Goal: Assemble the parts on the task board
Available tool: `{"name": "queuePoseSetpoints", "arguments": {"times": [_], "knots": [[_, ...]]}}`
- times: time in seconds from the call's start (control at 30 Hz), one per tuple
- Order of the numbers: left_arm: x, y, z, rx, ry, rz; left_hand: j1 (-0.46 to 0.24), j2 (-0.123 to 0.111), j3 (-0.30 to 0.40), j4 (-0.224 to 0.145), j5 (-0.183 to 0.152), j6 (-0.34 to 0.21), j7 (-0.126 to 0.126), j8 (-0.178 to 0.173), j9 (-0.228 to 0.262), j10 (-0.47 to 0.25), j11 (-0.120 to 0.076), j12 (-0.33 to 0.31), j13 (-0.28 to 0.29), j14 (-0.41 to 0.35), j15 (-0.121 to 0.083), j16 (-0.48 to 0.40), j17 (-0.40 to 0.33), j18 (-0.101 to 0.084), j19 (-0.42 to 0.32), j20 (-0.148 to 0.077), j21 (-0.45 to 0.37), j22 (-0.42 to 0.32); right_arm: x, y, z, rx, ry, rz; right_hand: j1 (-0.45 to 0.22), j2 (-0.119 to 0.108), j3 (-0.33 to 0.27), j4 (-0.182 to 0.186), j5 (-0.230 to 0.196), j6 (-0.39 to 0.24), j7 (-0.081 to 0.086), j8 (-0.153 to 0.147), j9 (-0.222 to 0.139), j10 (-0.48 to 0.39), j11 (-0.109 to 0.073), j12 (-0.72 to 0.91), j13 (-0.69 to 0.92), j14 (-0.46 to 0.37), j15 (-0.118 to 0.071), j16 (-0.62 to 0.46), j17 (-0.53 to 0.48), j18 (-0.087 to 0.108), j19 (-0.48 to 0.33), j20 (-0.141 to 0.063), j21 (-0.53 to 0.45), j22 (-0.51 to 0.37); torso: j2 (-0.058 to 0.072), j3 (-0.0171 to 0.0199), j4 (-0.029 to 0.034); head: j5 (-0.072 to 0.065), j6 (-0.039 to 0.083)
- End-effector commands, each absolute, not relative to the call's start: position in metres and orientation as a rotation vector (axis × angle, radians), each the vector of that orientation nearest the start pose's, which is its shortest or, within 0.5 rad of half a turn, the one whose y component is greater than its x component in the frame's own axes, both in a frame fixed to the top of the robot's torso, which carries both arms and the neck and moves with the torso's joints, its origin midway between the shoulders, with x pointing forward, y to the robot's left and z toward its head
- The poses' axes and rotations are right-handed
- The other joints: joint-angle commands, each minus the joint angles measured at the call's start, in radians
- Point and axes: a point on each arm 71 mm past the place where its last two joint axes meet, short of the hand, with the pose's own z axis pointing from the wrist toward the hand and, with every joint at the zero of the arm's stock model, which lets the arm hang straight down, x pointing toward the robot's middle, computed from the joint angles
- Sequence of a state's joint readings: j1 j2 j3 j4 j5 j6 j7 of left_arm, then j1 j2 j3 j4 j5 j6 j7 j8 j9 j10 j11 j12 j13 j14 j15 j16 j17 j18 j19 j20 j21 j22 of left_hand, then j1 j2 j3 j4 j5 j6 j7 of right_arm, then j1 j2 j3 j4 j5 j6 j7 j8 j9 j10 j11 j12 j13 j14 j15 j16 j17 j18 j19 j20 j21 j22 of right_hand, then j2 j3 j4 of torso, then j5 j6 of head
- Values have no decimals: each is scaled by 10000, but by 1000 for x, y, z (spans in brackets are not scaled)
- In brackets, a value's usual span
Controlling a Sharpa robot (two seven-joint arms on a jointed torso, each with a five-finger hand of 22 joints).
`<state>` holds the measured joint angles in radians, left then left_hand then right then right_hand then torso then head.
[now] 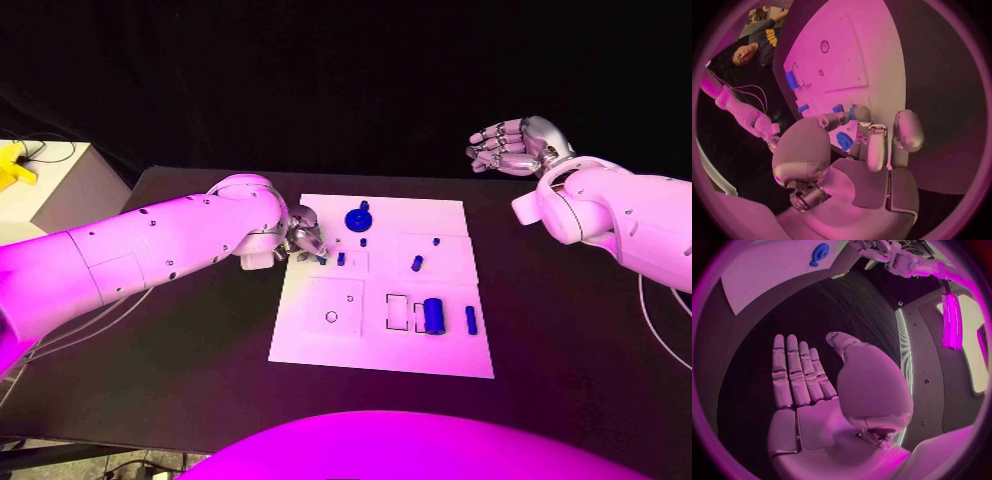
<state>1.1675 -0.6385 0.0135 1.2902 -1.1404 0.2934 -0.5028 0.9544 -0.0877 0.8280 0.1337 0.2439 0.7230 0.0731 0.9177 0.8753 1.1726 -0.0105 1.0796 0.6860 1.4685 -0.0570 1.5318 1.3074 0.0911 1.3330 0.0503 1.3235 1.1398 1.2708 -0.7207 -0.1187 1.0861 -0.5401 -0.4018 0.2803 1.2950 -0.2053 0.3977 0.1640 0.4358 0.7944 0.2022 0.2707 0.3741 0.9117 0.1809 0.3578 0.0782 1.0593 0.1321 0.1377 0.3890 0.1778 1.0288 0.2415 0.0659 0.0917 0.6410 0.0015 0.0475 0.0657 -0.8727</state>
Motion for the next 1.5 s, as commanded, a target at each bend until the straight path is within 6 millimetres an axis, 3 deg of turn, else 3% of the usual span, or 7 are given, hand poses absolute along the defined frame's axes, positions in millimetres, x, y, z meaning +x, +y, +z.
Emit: {"name": "queuePoseSetpoints", "arguments": {"times": [0.03, 0.47, 1.07, 1.5], "knots": [[506, 176, -246, -413, 24402, -3786, 18, 48, 1590, -1675, 70, 99, -93, 46, 7, 82, 14, 37, -12, 835, -72, 41, 2104, 15, 62, -19, 27, 3, 562, -284, -183, 6165, 14574, 9377, -125, 36, 61, 9, 56, 33, 413, -12, -18, 62, -7, 54, -19, 79, -28, -70, -13, 66, 71, -34, 56, -16, -3, 0, -2, -4, 1], [507, 177, -247, -332, 24424, -3712, 36, 30, 1597, -1702, 70, 106, -100, 45, 6, 88, 8, 30, -21, 839, -73, 49, 2116, 18, 53, -21, 19, -11, 562, -284, -183, 6156, 14566, 9385, -125, 36, 61, 9, 56, 33, 413, -12, -18, 62, -7, 54, -19, 79, -28, -70, -13, 66, 71, -34, 56, -16, 0, 3, 4, -74, 1], [507, 173, -247, -147, 24356, -3627, 47, 19, 1592, -1706, 56, 122, -100, 41, 1, 93, 8, 16, -40, 841, -74, 51, 2120, 22, 39, -24, 5, -32, 562, -283, -185, 6157, 14598, 9406, -135, 38, 73, 8, 67, 35, 412, -13, -21, 64, -8, 56, -29, 83, -29, -72, -18, 65, 75, -35, 56, -24, 7, 15, -6, -24, 1], [505, 169, -253, -9, 24589, -3544, -305, -217, 1244, -1477, 91, 242, -184, 60, -6, 227, -43, 24, -25, 850, -108, 58, 2134, 7, 82, -50, 33, 39, 561, -283, -185, 6163, 14609, 9407, -135, 38, 73, 8, 67, 35, 412, -13, -21, 64, -8, 56, -29, 83, -29, -72, -18, 65, 75, -35, 56, -24, 2, 12, -10, -58, 1]]}}
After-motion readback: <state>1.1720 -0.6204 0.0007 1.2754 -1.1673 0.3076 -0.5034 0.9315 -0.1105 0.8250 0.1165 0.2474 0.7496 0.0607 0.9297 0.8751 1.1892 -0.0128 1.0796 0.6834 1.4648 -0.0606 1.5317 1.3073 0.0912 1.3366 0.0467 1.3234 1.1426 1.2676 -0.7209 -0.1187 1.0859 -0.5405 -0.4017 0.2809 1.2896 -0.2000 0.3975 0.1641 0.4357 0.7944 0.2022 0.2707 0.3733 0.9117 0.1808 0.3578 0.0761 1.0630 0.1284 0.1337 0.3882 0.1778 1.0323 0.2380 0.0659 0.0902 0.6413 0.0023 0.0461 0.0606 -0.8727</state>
